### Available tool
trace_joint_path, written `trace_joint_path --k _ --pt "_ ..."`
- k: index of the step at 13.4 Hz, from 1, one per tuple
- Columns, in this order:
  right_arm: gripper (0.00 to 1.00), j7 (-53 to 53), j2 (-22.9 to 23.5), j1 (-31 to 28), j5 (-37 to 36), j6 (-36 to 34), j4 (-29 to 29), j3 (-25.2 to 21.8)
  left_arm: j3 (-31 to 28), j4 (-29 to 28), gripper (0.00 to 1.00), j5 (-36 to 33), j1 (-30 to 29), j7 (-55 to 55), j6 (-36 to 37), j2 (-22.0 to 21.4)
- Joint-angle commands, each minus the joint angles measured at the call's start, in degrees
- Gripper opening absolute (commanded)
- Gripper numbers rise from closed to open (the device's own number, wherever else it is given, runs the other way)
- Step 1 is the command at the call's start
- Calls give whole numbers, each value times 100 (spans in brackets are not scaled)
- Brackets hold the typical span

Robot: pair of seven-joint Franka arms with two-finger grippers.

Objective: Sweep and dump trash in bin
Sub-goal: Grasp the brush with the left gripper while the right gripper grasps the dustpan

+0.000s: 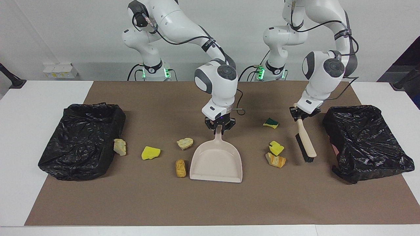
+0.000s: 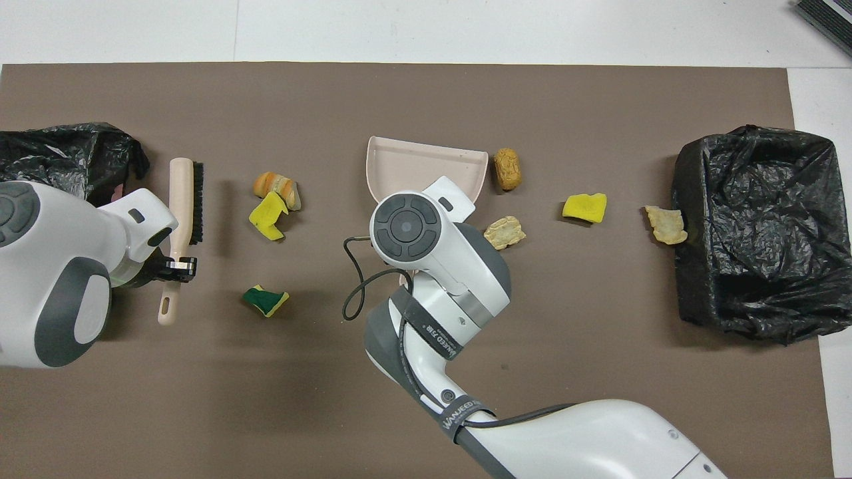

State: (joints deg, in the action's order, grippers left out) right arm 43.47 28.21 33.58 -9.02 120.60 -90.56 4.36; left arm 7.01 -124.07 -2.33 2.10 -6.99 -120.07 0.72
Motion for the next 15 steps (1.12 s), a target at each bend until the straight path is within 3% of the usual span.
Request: trace_joint_path --k 1,6,15 --pt "0 47 -184 8 -38 -229 -76 74 -33 14 0 -75 168 -154 -61 34" --pt "0 -837 -588 -211 120 -335 -128 100 -25 -109 0 -4 405 -522 -113 86" --pt "0 -5539 -773 -791 120 -994 -137 100 -7 -276 0 268 1063 -496 -52 -28"
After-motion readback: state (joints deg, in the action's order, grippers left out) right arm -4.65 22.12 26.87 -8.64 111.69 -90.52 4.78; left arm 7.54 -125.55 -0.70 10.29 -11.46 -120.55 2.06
